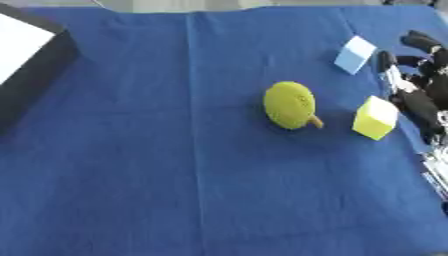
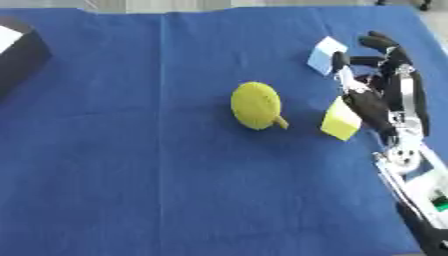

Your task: Pick up the objects with one hand, pass them to the other hand, and then place them into the box on the other side of the table.

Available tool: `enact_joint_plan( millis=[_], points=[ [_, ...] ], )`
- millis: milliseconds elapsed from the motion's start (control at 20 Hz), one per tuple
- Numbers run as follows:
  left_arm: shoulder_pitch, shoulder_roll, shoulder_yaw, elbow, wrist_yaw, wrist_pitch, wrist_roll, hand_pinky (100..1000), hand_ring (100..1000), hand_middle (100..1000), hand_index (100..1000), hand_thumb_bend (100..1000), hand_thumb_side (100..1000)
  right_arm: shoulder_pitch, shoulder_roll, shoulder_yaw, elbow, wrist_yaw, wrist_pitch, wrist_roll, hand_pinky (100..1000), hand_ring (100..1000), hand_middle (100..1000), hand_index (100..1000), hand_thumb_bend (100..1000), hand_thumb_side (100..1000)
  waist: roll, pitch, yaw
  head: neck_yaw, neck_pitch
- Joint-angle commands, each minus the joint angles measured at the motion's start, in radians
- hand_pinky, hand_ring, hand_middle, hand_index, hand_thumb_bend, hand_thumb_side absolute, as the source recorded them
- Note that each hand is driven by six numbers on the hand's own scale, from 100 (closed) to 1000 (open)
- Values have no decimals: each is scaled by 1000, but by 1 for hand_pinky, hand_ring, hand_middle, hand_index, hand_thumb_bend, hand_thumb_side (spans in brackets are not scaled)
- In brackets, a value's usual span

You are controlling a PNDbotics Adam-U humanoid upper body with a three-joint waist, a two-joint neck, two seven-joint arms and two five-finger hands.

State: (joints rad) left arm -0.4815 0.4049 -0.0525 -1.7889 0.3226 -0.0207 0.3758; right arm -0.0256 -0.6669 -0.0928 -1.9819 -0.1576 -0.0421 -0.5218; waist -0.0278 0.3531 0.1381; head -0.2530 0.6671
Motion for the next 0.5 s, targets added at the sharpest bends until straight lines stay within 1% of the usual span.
enact_joint_plan(
  millis=[50, 350, 500],
  points=[
    [-2, 37, 12, -12, -6, -1, 5, 707, 628, 680, 765, 154, 735, 28, -78, -14, -18, -9, 28, -1, 486, 713, 895, 770, 392, 421, -3, -31, -6, 12, 8],
    [9, 51, 12, -6, -10, -1, 6, 707, 628, 680, 765, 154, 737, 106, -201, 5, -18, -26, 127, 10, 517, 727, 894, 785, 442, 470, -15, -40, -19, 23, 16],
    [12, 55, 12, -5, -11, -1, 6, 707, 628, 680, 765, 153, 737, 122, -263, 8, -18, -34, 185, 23, 533, 735, 895, 793, 462, 481, -18, -43, -23, 24, 15]
  ],
)
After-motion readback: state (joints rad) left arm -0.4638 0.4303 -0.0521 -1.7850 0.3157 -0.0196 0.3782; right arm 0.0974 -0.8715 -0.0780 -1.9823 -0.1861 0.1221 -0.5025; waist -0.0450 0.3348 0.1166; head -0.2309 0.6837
